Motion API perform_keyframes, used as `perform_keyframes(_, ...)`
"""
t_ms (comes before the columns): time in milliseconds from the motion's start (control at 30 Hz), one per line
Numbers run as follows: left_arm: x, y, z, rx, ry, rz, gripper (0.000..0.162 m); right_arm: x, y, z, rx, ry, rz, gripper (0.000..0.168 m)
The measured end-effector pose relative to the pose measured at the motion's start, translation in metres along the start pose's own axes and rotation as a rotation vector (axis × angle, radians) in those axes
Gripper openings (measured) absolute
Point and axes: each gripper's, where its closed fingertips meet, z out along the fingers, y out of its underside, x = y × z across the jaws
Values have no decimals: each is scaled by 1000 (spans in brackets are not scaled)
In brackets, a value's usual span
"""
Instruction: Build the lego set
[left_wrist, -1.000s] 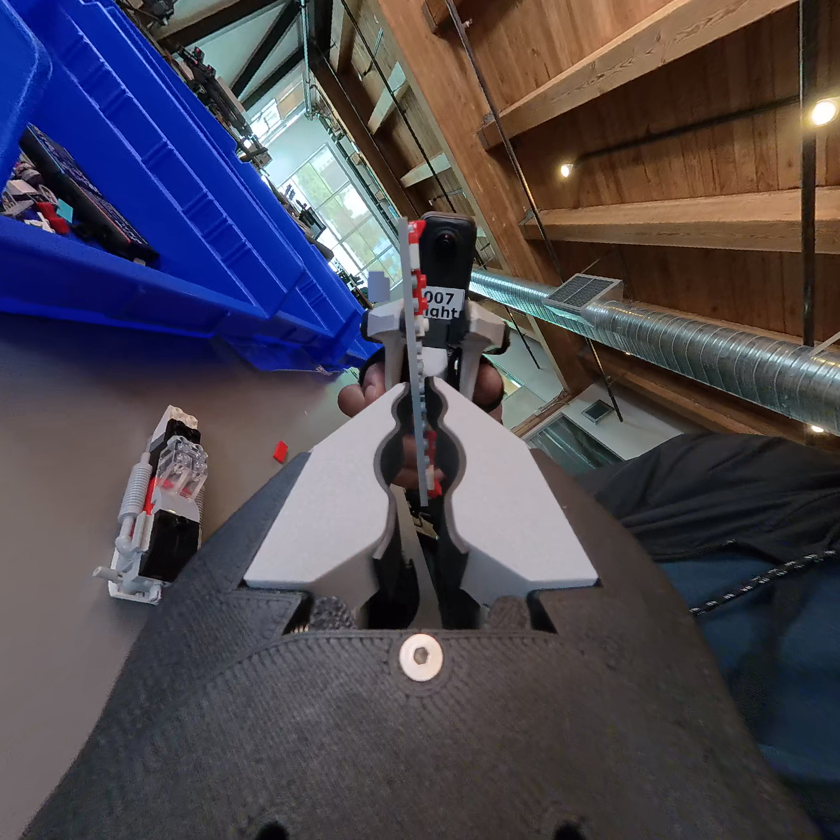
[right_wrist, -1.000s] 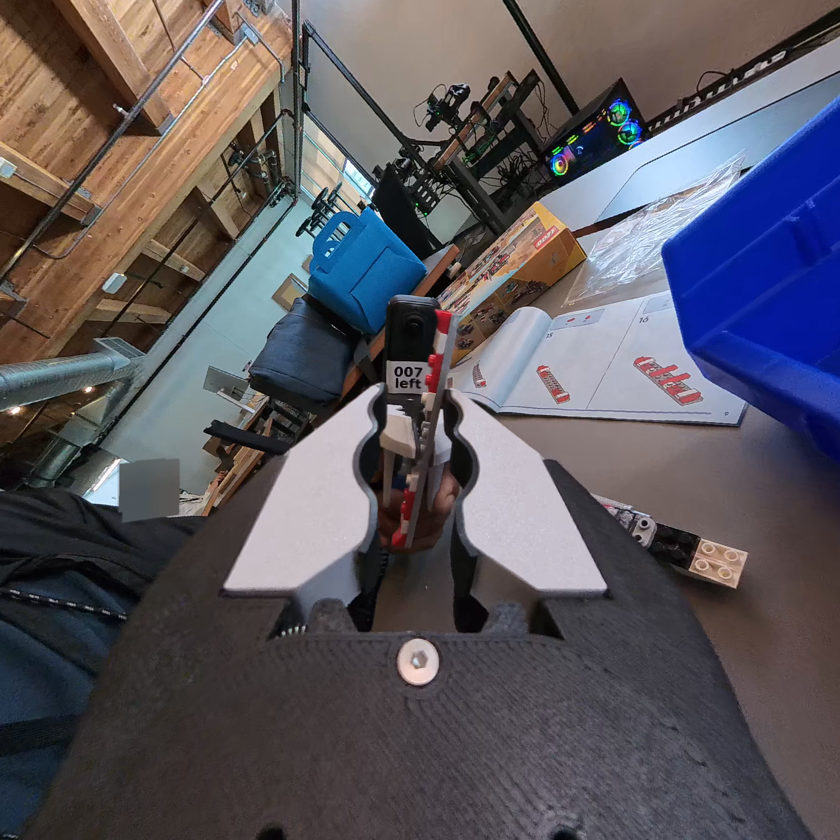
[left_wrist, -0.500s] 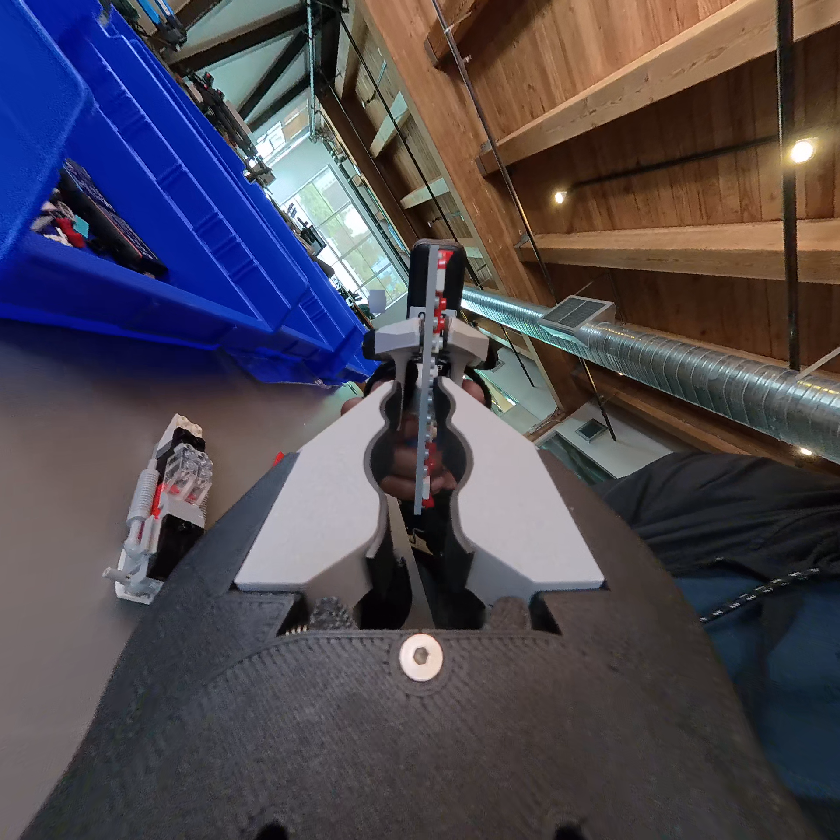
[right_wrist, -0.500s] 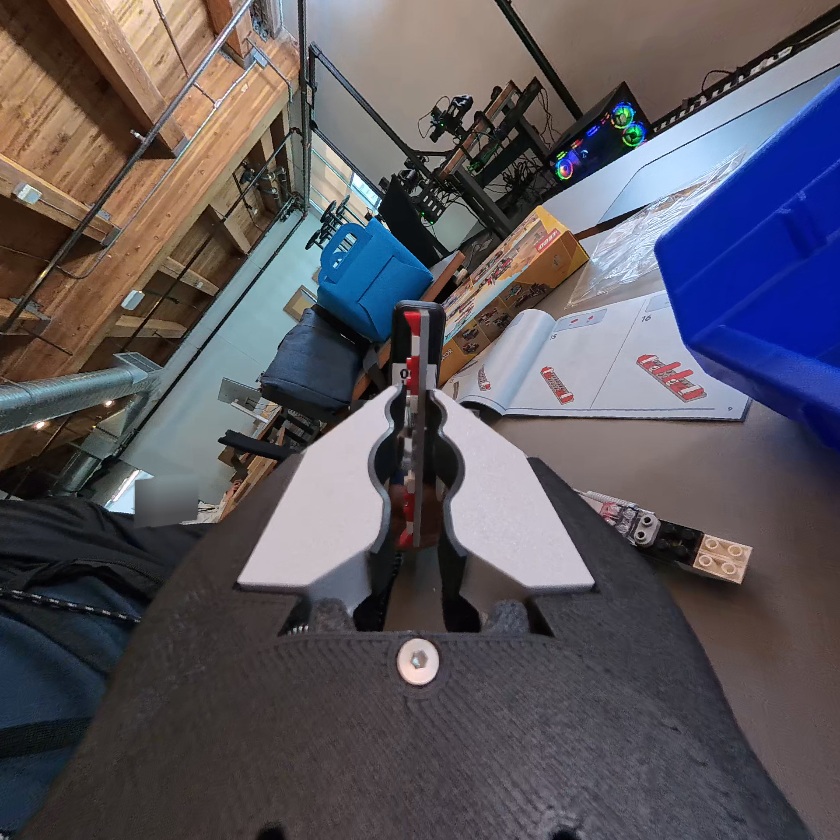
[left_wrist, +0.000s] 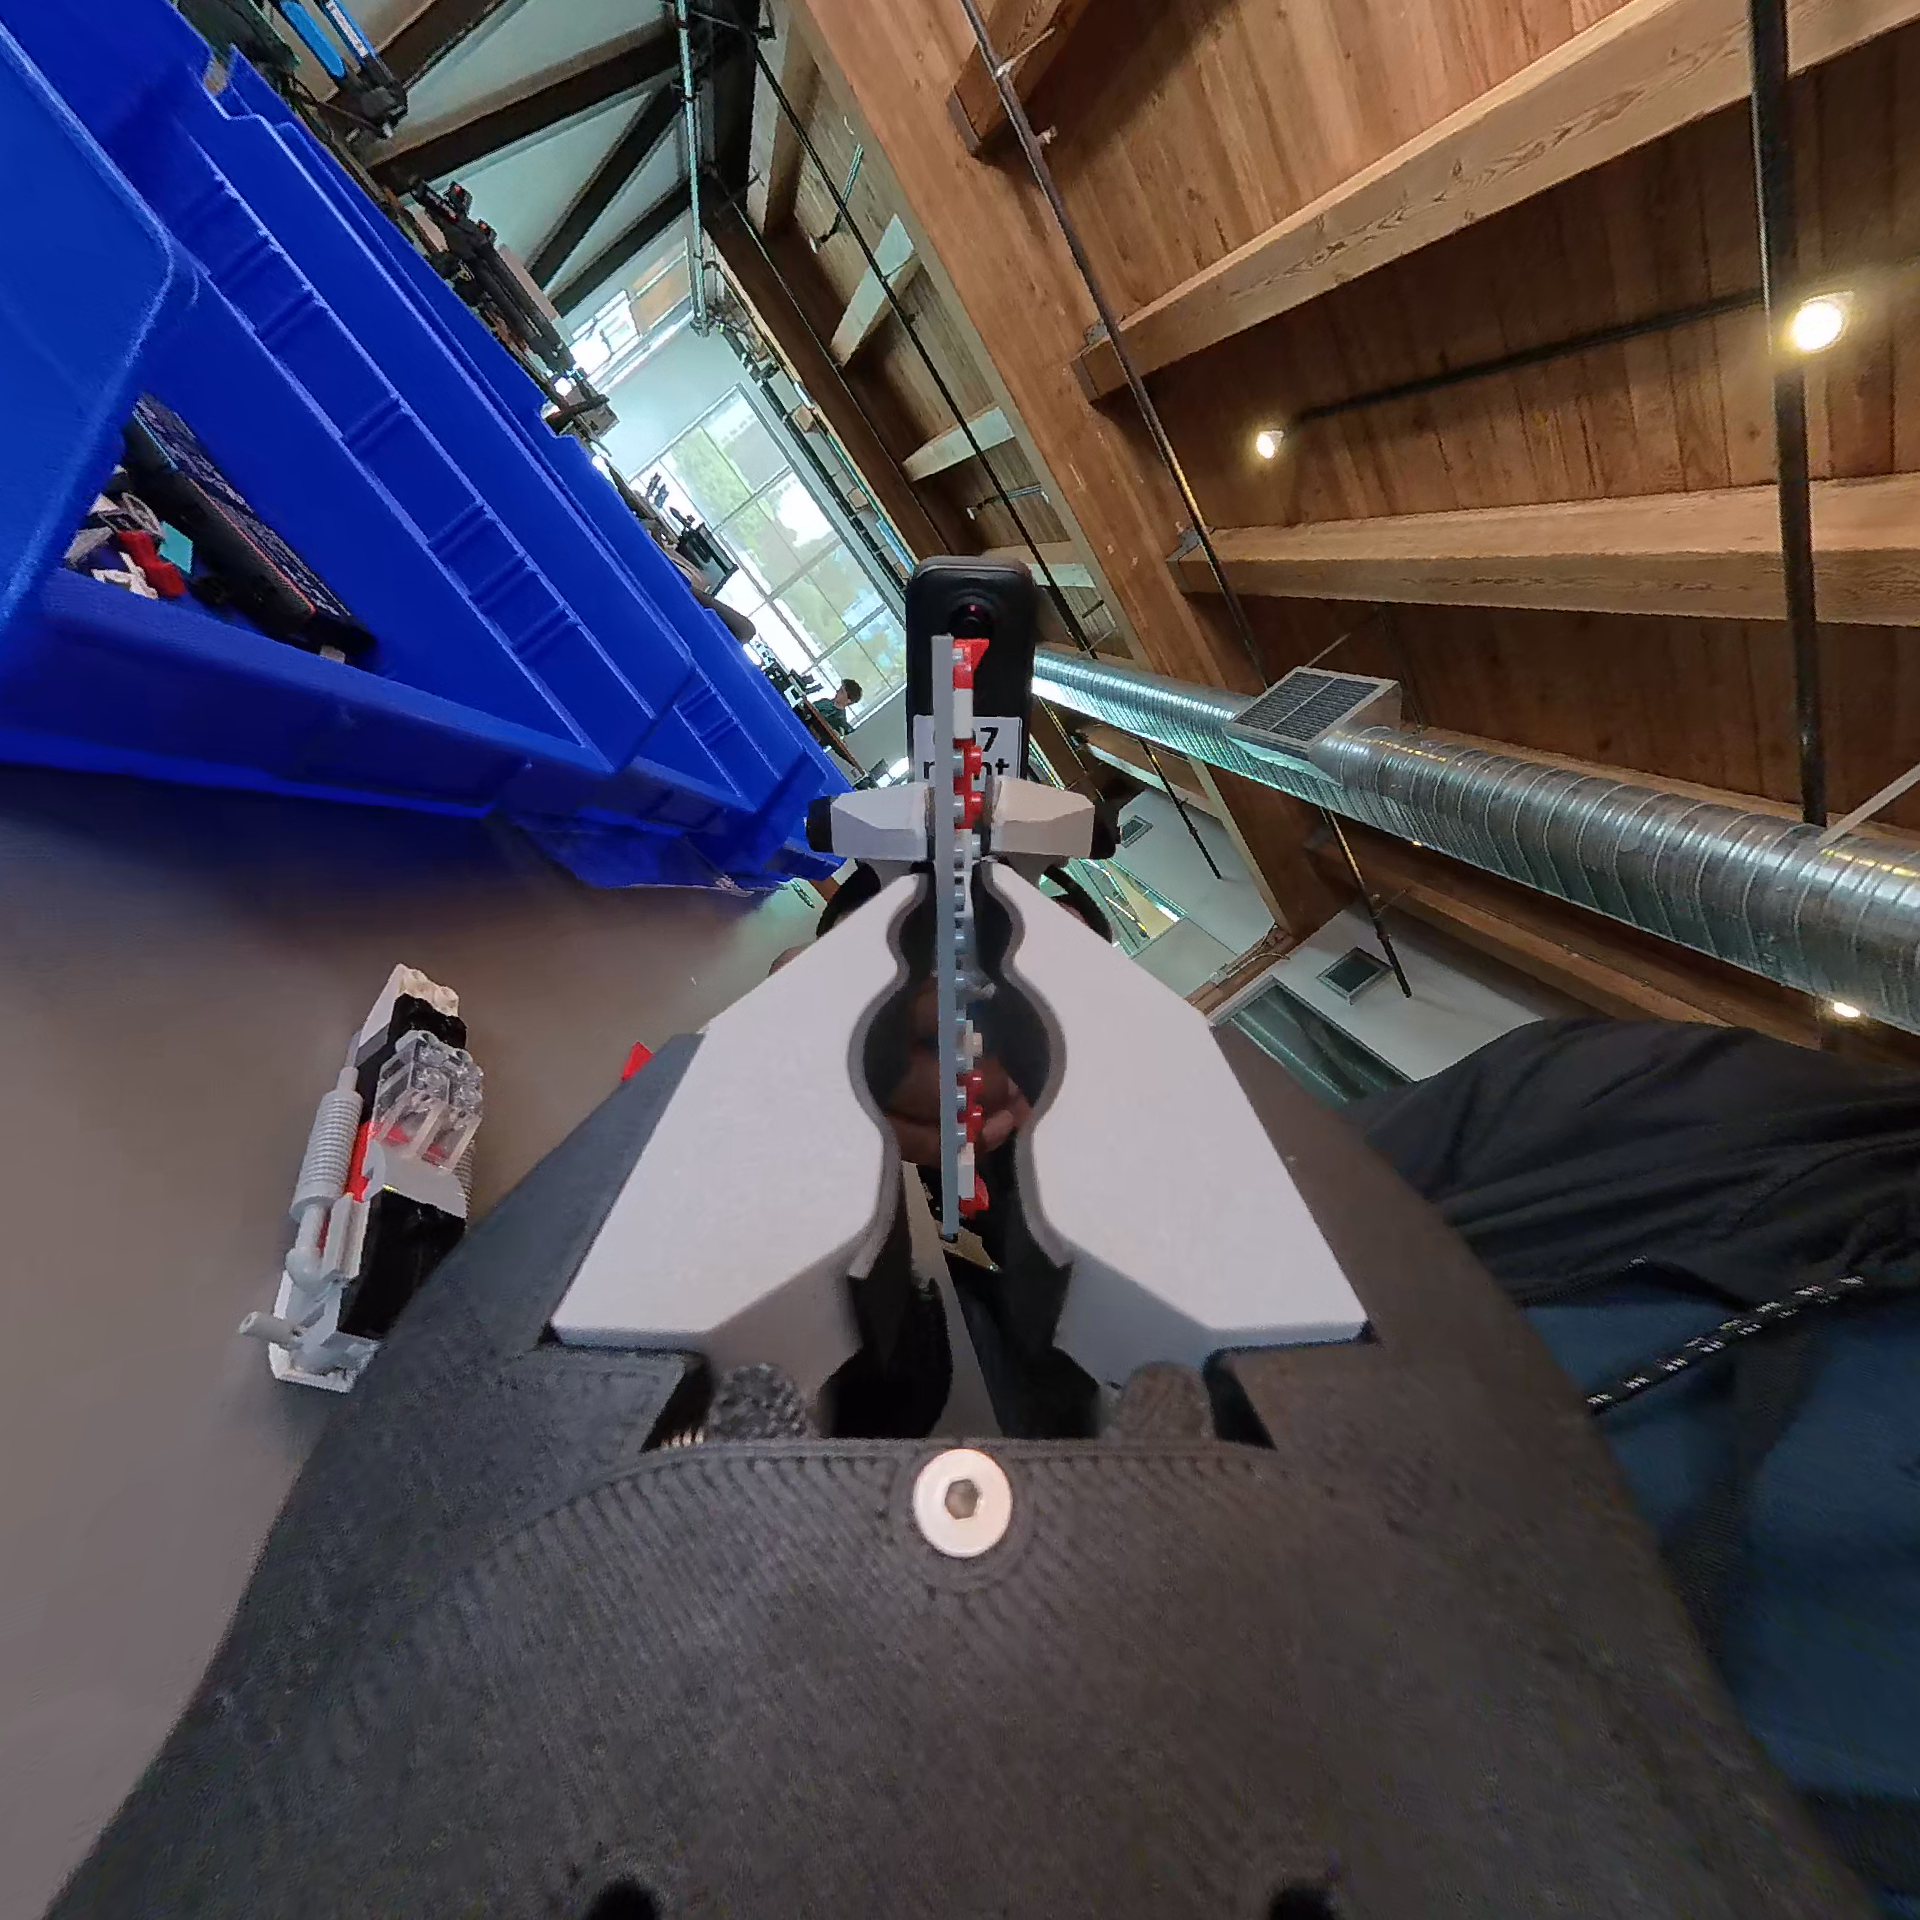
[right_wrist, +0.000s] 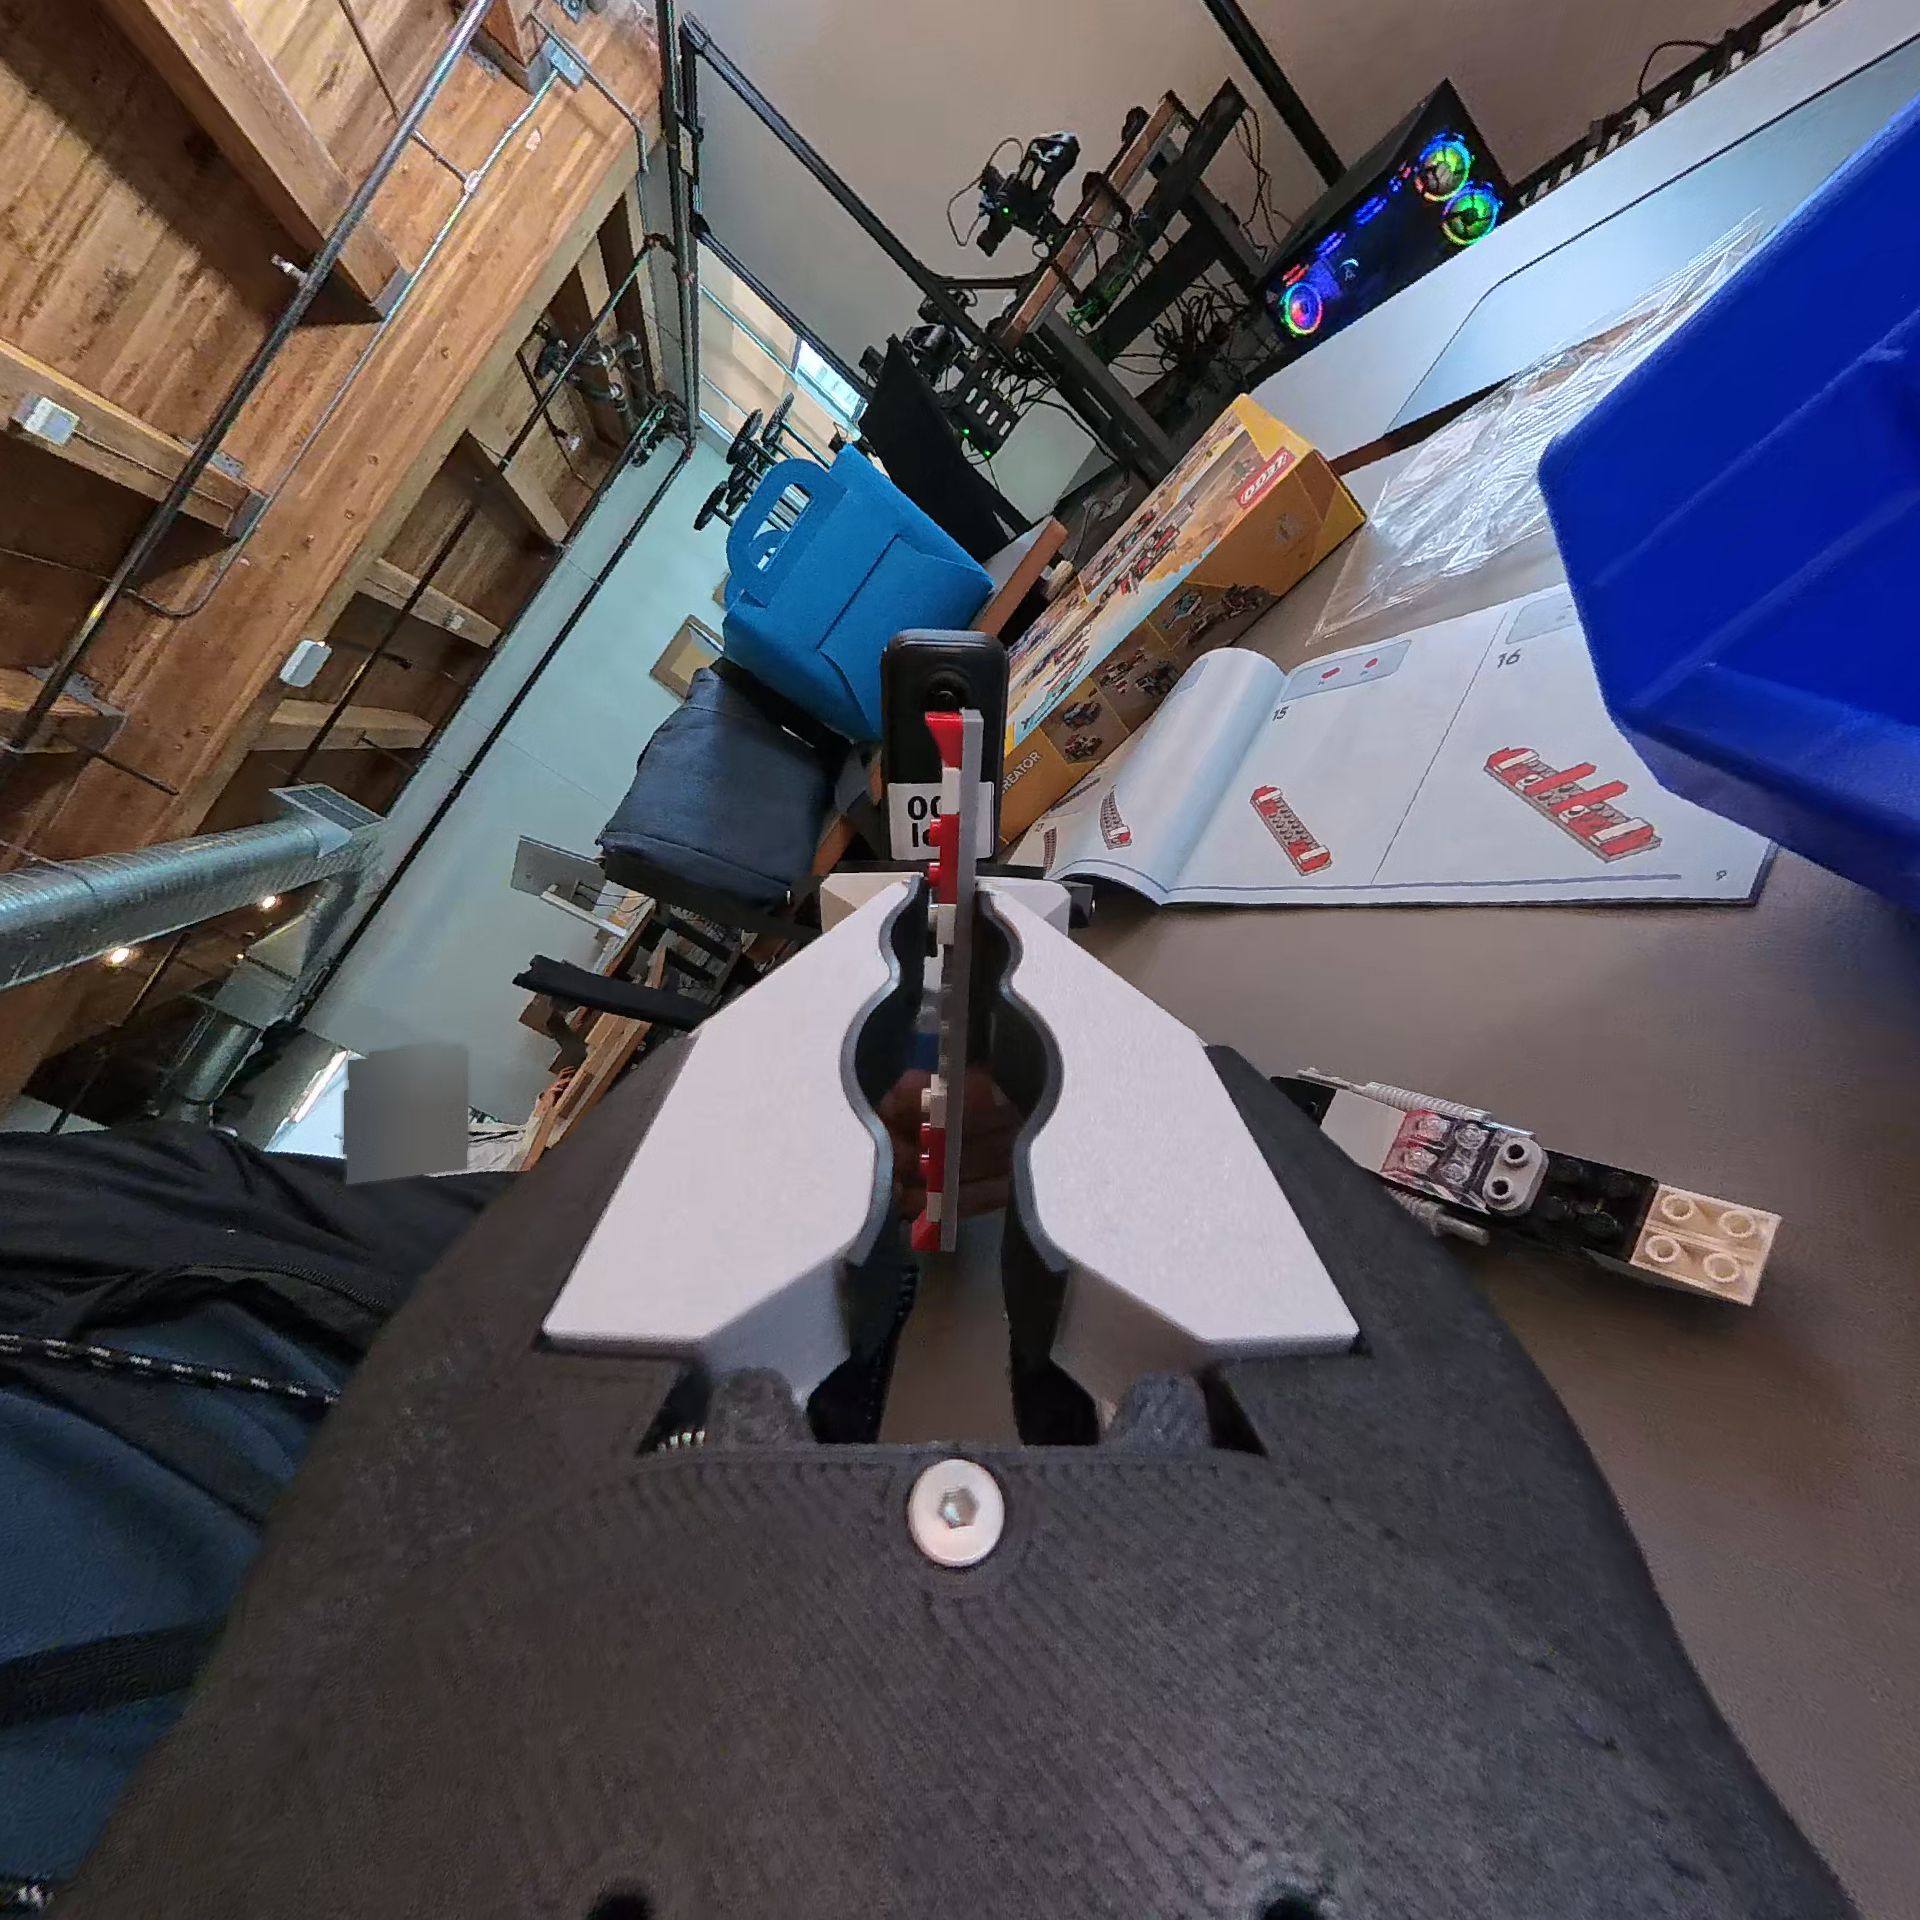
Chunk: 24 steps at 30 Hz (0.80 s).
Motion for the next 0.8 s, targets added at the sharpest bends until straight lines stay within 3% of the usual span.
perform_keyframes(367, 3, -1, 0, 14, 33, -23, 5, -2, -2, 0, 16, -23, 24, 10)
perform_keyframes(567, -4, -4, -3, 33, 3, -36, 5, 3, -4, -14, 17, 13, 7, 28)
perform_keyframes(800, -23, -8, -10, 61, -94, -90, 5, 63, 35, -94, -216, 418, -338, 27)
